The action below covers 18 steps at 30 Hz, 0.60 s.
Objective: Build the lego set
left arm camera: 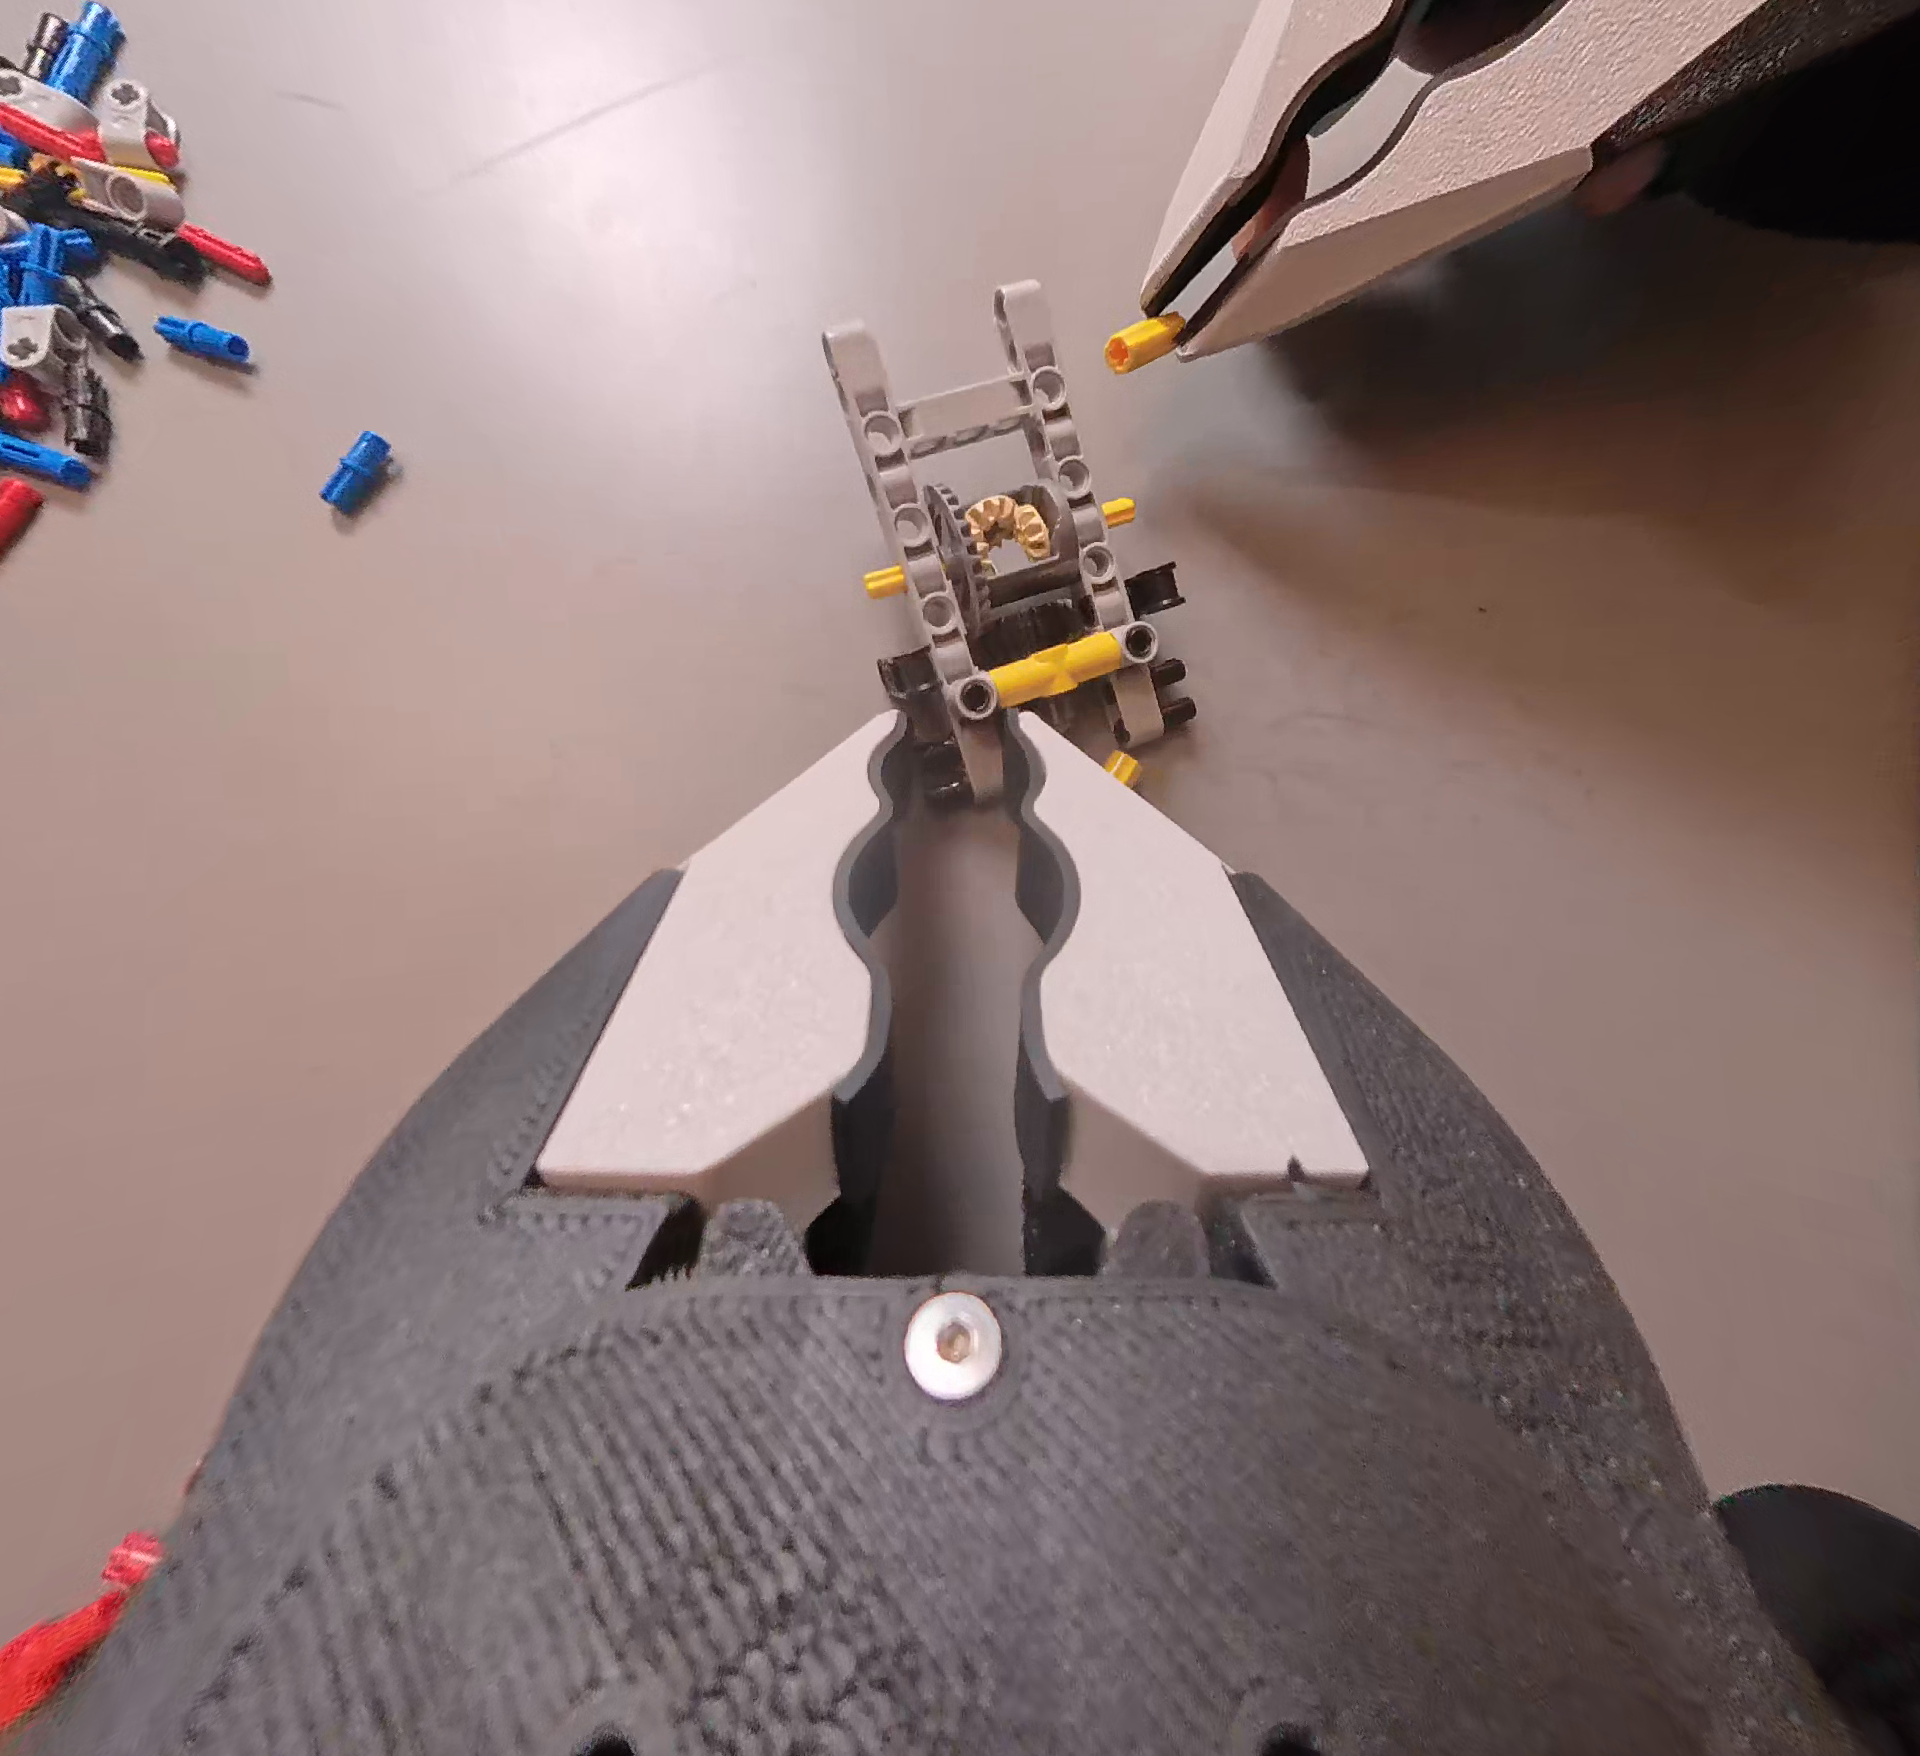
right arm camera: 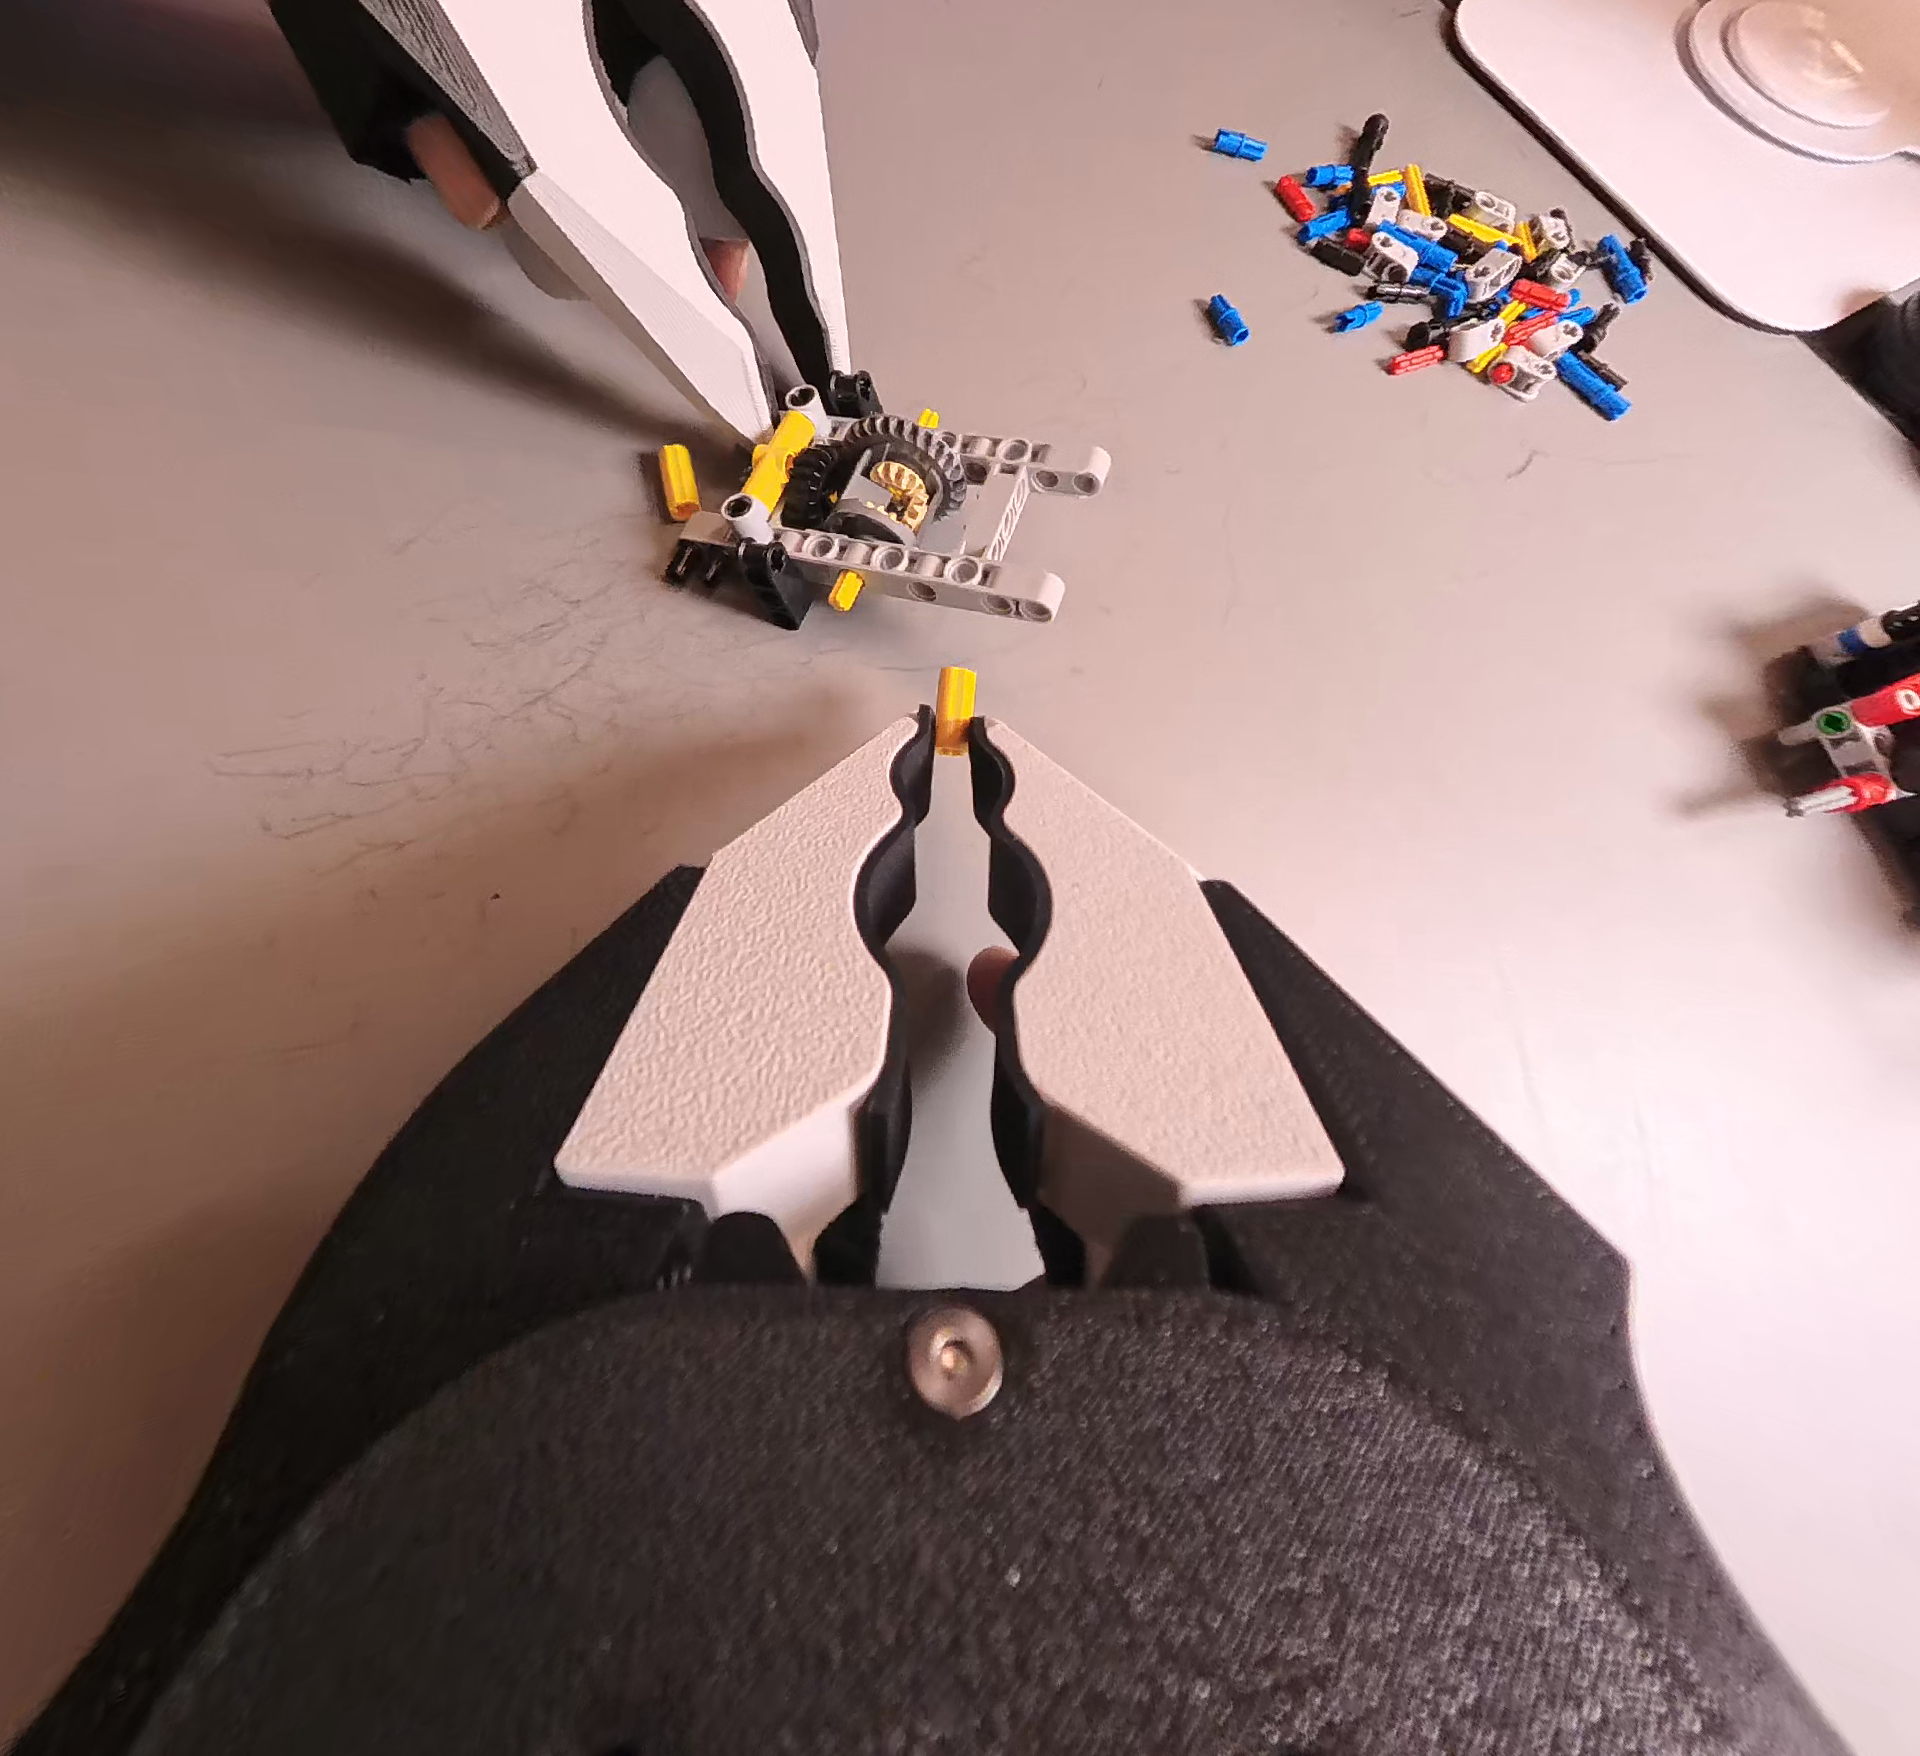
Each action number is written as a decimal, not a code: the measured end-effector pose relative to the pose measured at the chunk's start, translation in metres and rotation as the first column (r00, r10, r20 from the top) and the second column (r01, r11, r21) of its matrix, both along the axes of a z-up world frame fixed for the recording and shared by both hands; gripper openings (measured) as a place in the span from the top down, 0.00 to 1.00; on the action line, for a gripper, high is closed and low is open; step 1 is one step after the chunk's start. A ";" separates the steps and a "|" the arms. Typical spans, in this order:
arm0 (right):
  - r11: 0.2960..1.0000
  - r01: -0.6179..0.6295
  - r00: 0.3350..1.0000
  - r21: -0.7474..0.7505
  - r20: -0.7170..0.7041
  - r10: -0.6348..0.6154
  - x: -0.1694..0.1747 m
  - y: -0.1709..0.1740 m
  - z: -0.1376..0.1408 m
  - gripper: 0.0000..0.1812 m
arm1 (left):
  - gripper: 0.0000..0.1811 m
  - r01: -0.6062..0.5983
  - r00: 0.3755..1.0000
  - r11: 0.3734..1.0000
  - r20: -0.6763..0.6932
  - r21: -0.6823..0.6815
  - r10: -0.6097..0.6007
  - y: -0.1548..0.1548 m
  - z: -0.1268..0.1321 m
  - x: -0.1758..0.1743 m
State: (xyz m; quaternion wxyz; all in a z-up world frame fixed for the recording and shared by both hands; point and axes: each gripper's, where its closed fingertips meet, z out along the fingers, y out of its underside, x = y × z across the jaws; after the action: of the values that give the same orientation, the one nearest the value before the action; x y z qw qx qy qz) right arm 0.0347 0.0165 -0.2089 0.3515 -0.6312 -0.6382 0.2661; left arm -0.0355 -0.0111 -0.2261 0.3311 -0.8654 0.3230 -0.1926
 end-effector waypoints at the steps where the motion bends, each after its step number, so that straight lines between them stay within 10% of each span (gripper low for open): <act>1: 1.000 -0.001 1.000 -0.001 0.001 0.001 0.000 0.000 0.000 0.97 | 0.92 -0.002 1.000 1.000 -0.008 -0.006 0.002 -0.001 0.000 0.000; 18: 1.000 -0.001 1.000 0.006 -0.017 0.001 -0.001 -0.001 0.005 0.97 | 0.92 -0.188 0.978 0.982 0.091 0.000 0.187 0.017 0.008 0.005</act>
State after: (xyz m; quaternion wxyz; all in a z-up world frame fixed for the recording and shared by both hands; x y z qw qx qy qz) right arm 0.0338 0.0160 -0.2043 0.3587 -0.6277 -0.6361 0.2696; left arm -0.0306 0.0058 -0.2180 0.3656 -0.8810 0.2255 -0.1981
